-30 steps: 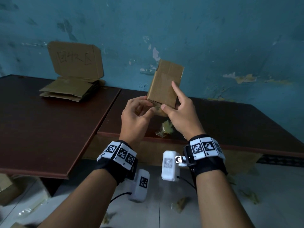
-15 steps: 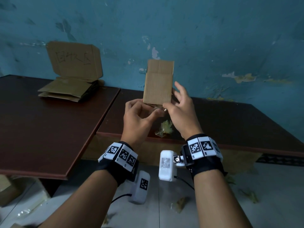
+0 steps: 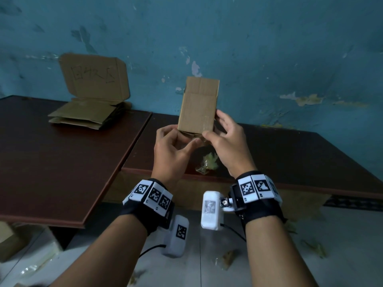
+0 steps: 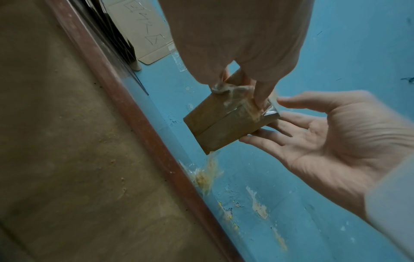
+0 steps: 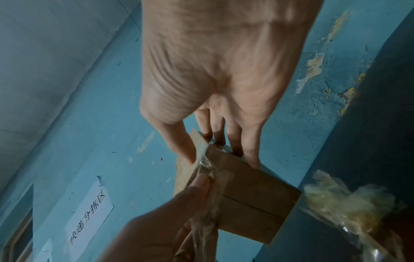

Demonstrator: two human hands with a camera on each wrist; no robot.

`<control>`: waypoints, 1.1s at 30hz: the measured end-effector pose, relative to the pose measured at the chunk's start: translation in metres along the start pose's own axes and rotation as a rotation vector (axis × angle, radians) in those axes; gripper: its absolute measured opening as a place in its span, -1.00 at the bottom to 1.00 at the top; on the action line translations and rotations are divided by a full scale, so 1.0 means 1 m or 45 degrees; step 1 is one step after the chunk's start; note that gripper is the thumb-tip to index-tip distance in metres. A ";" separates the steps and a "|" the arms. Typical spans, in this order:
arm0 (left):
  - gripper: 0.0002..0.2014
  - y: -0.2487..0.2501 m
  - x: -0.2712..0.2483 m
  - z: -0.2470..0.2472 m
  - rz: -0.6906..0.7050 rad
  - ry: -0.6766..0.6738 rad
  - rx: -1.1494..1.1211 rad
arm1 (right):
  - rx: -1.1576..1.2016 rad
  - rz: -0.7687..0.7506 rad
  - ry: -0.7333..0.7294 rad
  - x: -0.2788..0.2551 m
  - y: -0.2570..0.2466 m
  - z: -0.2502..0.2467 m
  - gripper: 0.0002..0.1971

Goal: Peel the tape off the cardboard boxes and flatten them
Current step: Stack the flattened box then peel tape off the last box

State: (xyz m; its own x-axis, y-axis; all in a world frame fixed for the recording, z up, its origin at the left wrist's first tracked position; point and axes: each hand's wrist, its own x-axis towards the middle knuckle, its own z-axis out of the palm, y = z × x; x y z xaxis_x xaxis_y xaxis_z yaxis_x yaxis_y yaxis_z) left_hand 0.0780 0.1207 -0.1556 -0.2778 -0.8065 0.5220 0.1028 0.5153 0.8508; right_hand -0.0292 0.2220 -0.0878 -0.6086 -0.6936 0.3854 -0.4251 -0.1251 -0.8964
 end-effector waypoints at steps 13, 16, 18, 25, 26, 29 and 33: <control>-0.68 0.006 0.000 -0.002 0.050 -0.058 0.030 | -0.158 0.059 0.069 0.001 0.013 0.008 -0.11; -0.68 0.006 0.002 -0.005 0.035 -0.083 0.018 | -0.127 0.049 0.076 0.002 0.014 0.007 -0.12; -0.67 0.007 0.001 -0.005 0.041 -0.093 0.018 | -0.136 0.056 0.044 0.003 0.016 0.005 -0.28; -0.63 0.008 -0.003 -0.002 0.099 -0.133 -0.008 | -0.132 0.045 -0.083 0.006 0.021 0.000 -0.73; -0.64 0.008 -0.004 -0.001 0.104 -0.137 -0.019 | -0.131 0.043 -0.087 0.007 0.022 0.000 -0.72; -0.67 0.007 -0.005 0.001 0.111 -0.141 -0.006 | -0.200 0.019 -0.068 0.007 0.022 0.002 -0.69; -0.69 0.005 -0.006 0.003 0.120 -0.136 0.020 | -0.258 0.014 -0.068 0.008 0.023 0.001 -0.69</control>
State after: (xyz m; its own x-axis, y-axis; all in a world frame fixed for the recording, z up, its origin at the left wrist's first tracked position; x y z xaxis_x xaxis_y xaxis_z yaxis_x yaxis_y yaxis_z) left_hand 0.0773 0.1294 -0.1548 -0.3680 -0.7192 0.5894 0.1182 0.5926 0.7968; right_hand -0.0427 0.2128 -0.1055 -0.5796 -0.7317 0.3588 -0.5479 0.0240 -0.8362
